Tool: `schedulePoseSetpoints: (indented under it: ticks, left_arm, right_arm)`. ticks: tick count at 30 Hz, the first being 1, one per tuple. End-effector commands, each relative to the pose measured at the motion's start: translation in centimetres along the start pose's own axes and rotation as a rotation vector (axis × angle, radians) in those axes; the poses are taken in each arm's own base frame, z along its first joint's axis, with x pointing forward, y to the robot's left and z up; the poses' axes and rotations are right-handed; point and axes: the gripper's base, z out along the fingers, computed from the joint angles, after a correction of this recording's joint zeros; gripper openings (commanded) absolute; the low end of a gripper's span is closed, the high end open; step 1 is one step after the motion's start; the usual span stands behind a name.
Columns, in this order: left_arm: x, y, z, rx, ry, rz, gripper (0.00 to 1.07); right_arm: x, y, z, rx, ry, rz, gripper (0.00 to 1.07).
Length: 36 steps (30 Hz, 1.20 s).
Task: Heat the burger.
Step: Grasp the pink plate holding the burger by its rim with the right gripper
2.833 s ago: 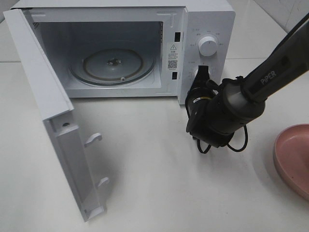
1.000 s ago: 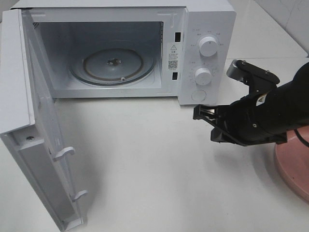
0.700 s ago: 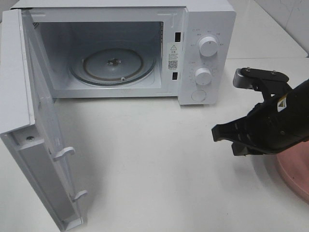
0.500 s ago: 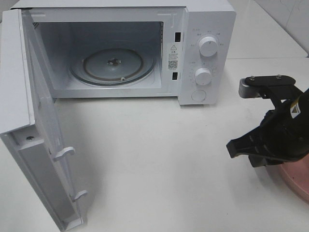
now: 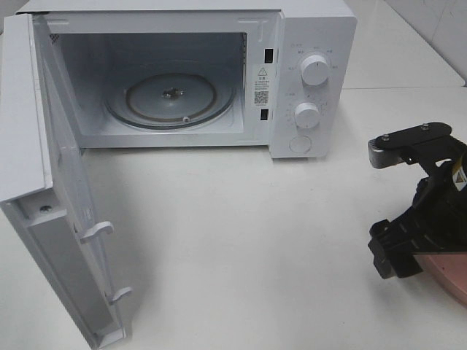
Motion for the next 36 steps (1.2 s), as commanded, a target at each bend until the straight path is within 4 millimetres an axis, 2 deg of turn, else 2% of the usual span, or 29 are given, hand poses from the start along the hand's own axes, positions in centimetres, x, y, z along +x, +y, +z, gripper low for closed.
schedulePoseSetpoints:
  ticks: [1, 10, 17, 25, 31, 36]
  left_arm:
    - [0.1, 0.0, -0.2, 0.005, -0.029, -0.003, 0.98]
    - [0.1, 0.0, -0.2, 0.005, -0.029, -0.003, 0.98]
    - [0.1, 0.0, -0.2, 0.005, -0.029, -0.003, 0.98]
    - [0.1, 0.0, -0.2, 0.005, -0.029, -0.003, 0.98]
    - [0.1, 0.0, -0.2, 0.005, -0.029, -0.003, 0.98]
    - [0.1, 0.0, -0.2, 0.005, -0.029, -0.003, 0.98]
  right_arm:
    - [0.3, -0.3, -0.4, 0.022, 0.043, -0.008, 1.02]
    - [-0.6, -0.7, -1.7, 0.054, 0.07, -0.009, 0.99]
    - [-0.5, -2.8, -1.6, 0.063, 0.082, 0.051, 0.97]
    - [-0.5, -4.2, -1.4, 0.049, 0.074, 0.109, 0.94]
    - [-0.9, -4.3, -0.7, 0.028, 0.063, 0.117, 0.93]
    - [-1.5, -4.1, 1.2, 0.019, 0.09, 0.121, 0.91]
